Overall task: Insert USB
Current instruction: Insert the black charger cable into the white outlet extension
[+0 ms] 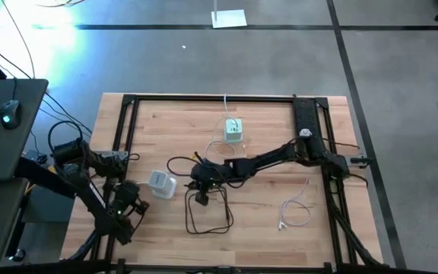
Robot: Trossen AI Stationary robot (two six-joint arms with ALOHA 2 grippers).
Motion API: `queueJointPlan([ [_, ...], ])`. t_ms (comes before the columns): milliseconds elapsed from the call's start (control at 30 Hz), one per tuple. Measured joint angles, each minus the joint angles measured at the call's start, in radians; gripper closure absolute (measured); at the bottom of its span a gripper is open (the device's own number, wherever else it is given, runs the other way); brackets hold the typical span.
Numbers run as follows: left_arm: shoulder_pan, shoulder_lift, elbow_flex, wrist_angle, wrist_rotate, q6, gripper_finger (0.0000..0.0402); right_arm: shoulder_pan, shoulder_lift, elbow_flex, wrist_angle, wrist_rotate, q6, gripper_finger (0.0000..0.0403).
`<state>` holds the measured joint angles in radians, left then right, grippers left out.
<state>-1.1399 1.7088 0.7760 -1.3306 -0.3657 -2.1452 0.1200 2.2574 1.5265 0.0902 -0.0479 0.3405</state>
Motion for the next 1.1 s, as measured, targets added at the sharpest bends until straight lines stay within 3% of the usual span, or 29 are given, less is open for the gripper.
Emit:
queueJointPlan([
  [200,0.016,0.0,-0.03,-0.005,-0.045,0.0,0.0401,-0.002,0.147,0.205,-0.164,-0.016,-0.033,0.0403],
  [367,0.018,0.0,-0.054,0.057,-0.168,0.016,0.0401,-0.001,0.202,0.331,-0.286,0.009,-0.064,0.0403],
  [600,0.043,0.0,-0.129,0.222,-0.254,0.055,0.0401,-0.001,0.206,0.341,-0.284,0.058,-0.052,0.0403],
  [1100,0.047,0.0,-0.134,0.308,-0.333,0.07,0.0401,-0.001,0.232,0.341,-0.205,0.077,-0.012,0.0403],
])
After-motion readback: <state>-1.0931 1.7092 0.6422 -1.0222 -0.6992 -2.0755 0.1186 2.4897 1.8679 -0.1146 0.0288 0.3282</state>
